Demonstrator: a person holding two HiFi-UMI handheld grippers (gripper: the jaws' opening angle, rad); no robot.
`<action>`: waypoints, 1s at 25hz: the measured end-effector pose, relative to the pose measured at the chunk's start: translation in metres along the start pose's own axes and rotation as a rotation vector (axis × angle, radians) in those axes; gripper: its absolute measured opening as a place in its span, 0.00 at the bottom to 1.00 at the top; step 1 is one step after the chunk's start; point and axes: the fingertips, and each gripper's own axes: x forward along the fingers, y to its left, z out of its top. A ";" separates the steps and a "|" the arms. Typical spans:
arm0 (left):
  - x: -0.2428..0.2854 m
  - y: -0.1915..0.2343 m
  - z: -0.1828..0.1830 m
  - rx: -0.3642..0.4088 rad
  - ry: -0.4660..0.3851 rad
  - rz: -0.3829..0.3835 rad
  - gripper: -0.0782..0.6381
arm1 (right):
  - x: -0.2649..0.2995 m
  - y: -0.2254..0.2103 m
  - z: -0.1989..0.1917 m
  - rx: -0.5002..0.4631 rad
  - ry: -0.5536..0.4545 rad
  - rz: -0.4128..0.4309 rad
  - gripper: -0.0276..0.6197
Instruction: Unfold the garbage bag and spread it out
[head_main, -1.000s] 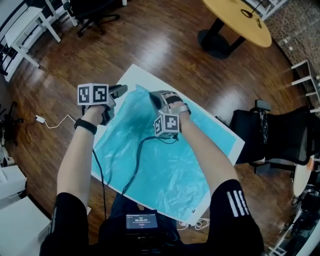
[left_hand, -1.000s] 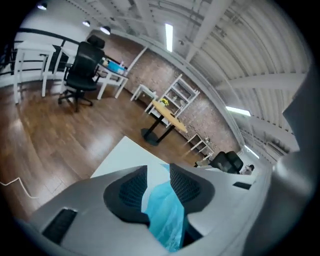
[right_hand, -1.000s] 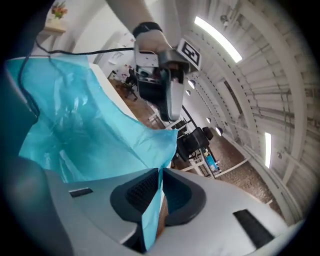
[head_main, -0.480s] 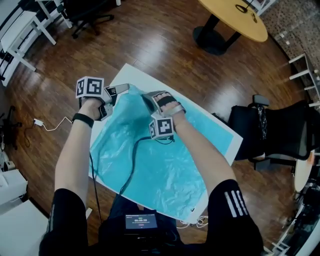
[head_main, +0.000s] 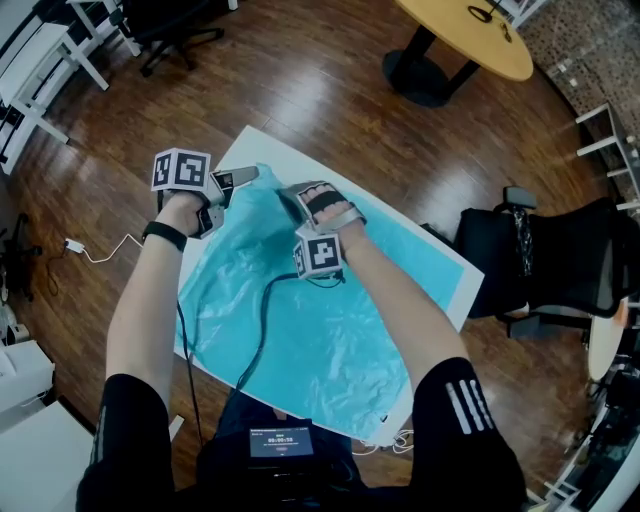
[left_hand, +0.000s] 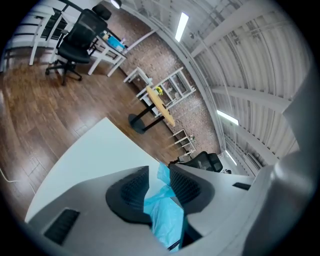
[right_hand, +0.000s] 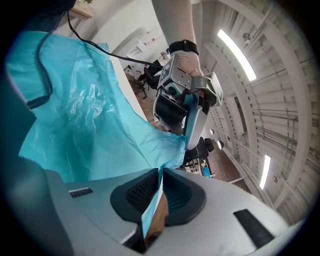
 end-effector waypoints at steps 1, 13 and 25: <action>0.001 0.001 0.000 0.007 0.003 0.008 0.25 | 0.000 0.000 0.000 0.001 0.000 0.002 0.11; -0.004 -0.004 0.013 0.016 -0.042 -0.018 0.12 | 0.001 0.002 -0.006 -0.009 0.030 -0.006 0.13; 0.012 -0.007 0.005 0.093 0.032 0.002 0.11 | 0.004 0.001 -0.004 -0.019 0.028 -0.005 0.13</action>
